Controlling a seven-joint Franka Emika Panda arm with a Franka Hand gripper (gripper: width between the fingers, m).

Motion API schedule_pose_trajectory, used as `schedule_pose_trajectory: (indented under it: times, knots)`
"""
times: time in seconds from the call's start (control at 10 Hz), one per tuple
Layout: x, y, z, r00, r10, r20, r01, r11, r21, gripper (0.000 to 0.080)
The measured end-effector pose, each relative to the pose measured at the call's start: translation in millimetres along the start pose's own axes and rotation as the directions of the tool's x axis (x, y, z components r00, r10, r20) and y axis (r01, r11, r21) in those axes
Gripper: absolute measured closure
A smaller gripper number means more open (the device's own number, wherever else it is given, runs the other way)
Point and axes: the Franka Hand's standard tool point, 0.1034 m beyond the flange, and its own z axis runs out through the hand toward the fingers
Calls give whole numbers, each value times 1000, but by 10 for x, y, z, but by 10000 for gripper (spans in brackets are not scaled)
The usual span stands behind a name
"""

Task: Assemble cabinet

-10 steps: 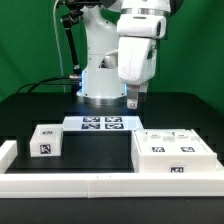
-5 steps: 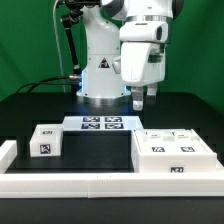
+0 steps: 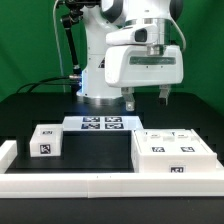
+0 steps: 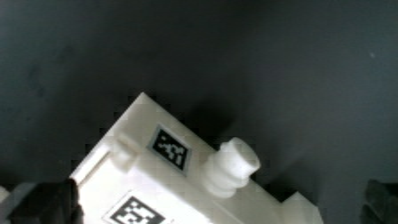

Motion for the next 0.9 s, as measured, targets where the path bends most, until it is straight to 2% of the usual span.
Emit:
schedule_pose_trajectory:
  times: [0.1,0.5,0.6,0.7,0.9]
  knots:
    - [1,-4,5,996,93,-2,-93,996,13,2]
    - [30,-46,6,953,304,-1,-304,952,33,2]
    - [38,-60,13,920,392,2,-392,919,38,2]
    - [85,-132,69,864,503,11,-503,864,37,2]
    - [148,-143,191,802,597,14,-597,802,31,2]
